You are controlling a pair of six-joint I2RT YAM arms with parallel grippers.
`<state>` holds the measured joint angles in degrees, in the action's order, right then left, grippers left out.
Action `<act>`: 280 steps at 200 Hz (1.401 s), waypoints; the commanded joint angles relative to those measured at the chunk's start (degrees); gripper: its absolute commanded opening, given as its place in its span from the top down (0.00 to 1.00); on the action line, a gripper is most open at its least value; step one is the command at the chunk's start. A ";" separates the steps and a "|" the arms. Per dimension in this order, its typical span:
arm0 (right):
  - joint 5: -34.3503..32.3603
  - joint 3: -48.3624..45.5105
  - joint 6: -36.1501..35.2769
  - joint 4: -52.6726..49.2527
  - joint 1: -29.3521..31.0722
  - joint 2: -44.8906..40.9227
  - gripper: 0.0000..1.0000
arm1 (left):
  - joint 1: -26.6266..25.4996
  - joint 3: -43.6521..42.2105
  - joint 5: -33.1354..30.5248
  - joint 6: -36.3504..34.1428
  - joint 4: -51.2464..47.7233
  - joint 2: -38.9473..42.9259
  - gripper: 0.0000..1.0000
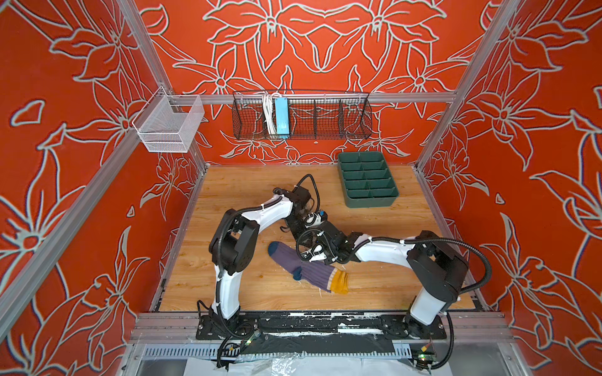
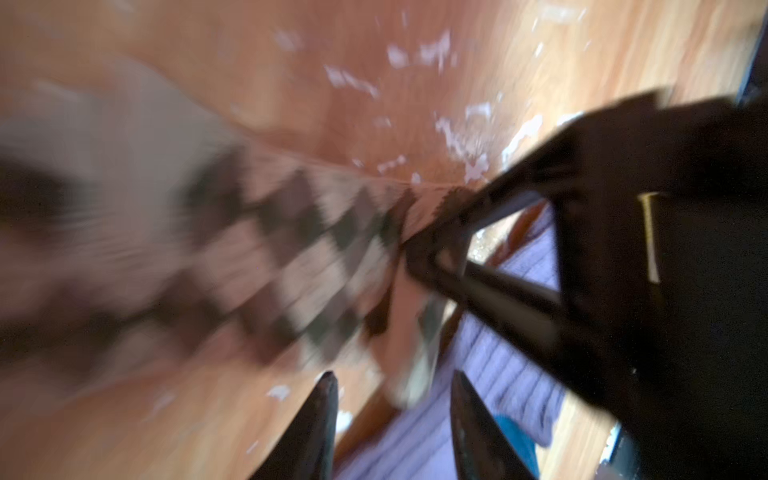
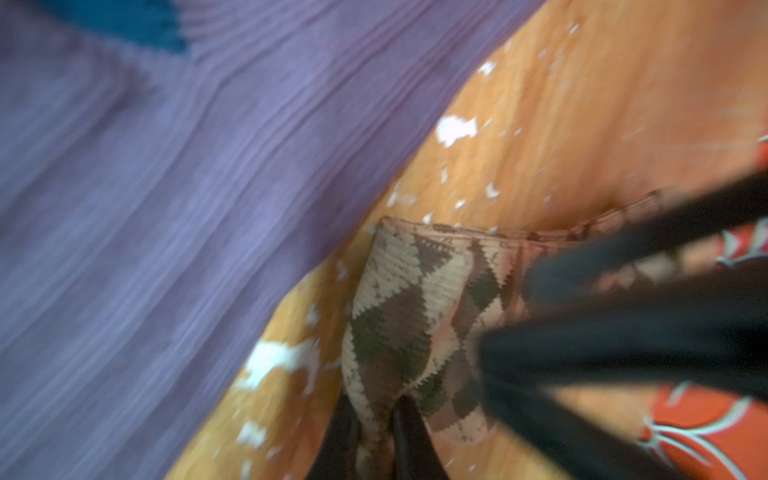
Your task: Roll the socks
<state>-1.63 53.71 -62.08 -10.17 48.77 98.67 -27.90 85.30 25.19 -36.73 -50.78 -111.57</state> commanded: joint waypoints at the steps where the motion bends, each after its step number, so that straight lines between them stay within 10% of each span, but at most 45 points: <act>1: 2.30 1.00 1.68 -10.67 -0.55 -0.50 1.00 | 2.50 -1.10 -5.27 4.47 6.60 4.53 0.49; 54: 1.63 1.41 4.63 -7.96 -0.67 0.27 1.00 | 3.12 21.73 -21.68 16.34 -3.48 -14.44 0.57; 210: 4.52 4.94 6.33 -13.88 -0.72 0.99 1.00 | -0.13 42.10 -17.48 20.59 -6.69 -34.34 0.66; 280: 8.20 10.06 9.02 -25.06 -2.58 3.05 1.00 | 0.37 39.72 -17.67 21.38 -1.04 -27.63 0.60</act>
<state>2.48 61.76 -54.54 -26.55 46.85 100.33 -28.08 128.84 6.81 -16.03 -55.75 -143.46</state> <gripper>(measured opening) 0.127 0.373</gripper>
